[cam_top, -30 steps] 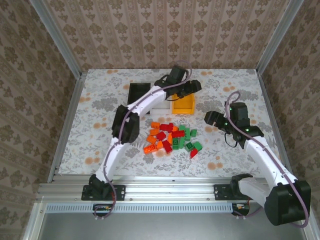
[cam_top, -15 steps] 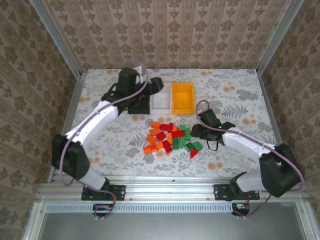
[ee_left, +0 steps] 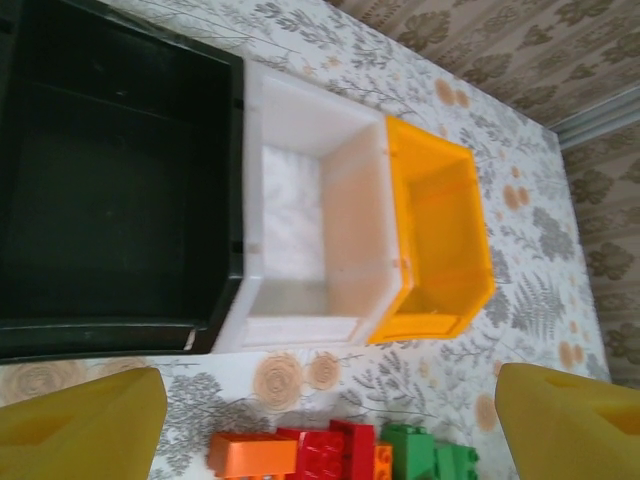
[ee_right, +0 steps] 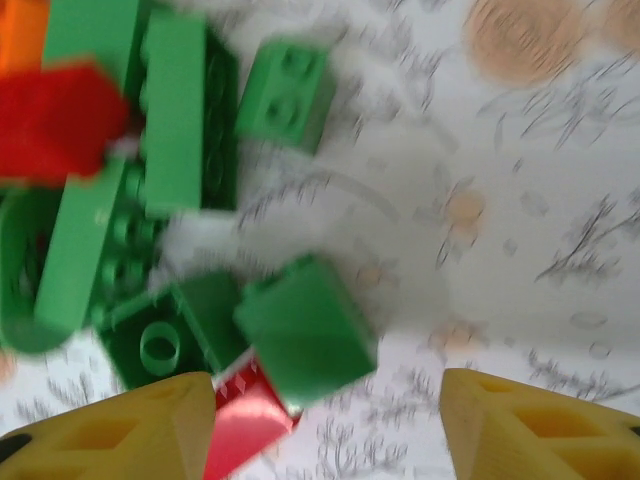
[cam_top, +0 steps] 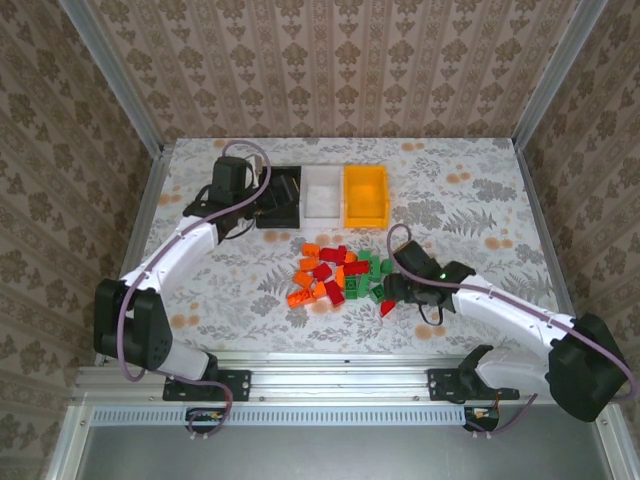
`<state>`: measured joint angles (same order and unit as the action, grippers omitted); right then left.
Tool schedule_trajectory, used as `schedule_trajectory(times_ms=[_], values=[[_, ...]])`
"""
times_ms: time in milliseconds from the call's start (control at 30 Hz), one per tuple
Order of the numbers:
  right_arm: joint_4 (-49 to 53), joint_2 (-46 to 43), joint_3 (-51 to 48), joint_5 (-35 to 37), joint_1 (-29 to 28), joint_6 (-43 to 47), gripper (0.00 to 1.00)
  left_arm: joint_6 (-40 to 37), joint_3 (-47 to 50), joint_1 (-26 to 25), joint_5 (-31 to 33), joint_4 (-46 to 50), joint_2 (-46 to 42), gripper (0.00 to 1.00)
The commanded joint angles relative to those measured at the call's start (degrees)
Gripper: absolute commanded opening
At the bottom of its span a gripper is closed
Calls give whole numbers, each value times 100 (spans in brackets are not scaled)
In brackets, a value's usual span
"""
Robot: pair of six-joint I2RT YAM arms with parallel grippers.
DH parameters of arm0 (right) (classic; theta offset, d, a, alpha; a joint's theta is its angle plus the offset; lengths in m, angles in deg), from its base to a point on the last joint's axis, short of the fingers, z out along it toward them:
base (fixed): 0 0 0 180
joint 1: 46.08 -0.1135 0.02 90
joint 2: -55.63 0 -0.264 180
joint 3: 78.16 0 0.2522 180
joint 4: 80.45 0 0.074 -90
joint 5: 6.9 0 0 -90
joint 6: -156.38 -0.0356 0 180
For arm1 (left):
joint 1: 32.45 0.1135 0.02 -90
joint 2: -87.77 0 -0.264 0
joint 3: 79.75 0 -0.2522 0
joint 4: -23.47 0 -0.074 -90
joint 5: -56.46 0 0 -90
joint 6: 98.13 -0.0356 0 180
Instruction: Sort the legos into containers by color
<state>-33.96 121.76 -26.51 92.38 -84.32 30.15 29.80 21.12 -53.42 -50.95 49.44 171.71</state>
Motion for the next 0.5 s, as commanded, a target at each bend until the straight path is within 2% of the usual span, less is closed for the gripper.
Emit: schedule_trajectory(times_ms=[0,100,200,467], values=[[453,-271,-36,181,-440,84,66,8,-391,9,-430,312,150,87],[540,-180,129,408,-638,305,67,-231,-400,19,-734,287,232,87],[613,151,456,517,-693,613,65,-233,-244,41,-1106,20,278,87],[490,1257,1281,59,-736,1351,61,-568,-381,84,-1377,238,509,87]])
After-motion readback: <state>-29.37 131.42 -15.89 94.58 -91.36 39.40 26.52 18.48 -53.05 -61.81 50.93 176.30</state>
